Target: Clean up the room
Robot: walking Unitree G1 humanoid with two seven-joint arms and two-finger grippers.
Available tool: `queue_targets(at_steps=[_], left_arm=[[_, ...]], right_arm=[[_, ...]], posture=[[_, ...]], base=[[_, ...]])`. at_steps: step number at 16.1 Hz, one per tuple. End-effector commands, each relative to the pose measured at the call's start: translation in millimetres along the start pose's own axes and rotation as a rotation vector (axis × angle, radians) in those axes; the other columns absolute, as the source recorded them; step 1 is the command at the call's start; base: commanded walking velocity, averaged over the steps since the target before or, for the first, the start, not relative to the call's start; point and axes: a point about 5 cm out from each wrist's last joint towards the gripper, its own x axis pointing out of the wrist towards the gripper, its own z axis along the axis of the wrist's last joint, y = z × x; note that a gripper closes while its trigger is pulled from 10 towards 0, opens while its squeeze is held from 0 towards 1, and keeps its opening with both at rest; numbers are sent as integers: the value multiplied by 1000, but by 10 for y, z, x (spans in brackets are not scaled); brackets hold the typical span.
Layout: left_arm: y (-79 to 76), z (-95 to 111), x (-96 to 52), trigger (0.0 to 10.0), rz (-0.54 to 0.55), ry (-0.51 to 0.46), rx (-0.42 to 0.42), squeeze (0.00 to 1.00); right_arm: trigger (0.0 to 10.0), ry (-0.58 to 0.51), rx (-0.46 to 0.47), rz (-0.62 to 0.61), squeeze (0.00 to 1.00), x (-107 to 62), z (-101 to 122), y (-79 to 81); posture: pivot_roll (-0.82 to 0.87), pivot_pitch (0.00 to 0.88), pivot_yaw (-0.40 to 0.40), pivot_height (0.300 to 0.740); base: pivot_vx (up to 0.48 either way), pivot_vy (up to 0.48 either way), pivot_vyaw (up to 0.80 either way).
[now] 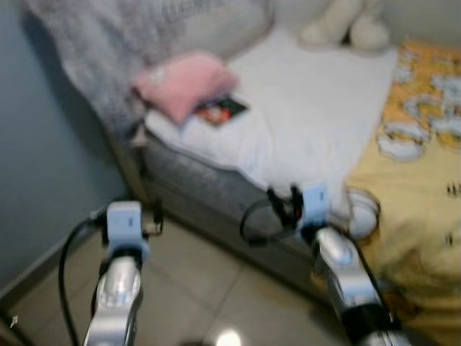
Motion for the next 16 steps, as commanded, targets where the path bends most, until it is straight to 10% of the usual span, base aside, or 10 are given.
queue_targets(at_steps=[1,16], left_arm=[[-64,57,58,10000,-6,-12,3,0],[27,-9,68,10000,79,26,2,0]], right_arm=[[10000,-32,-18,-20,0,9,79,-88],[10000,-9,-60,24,0,23,40,-54]], posture=[[-123,0,92,740],[-113,0,80,740]], base=[[304,-368,469],[187,-217,438]])
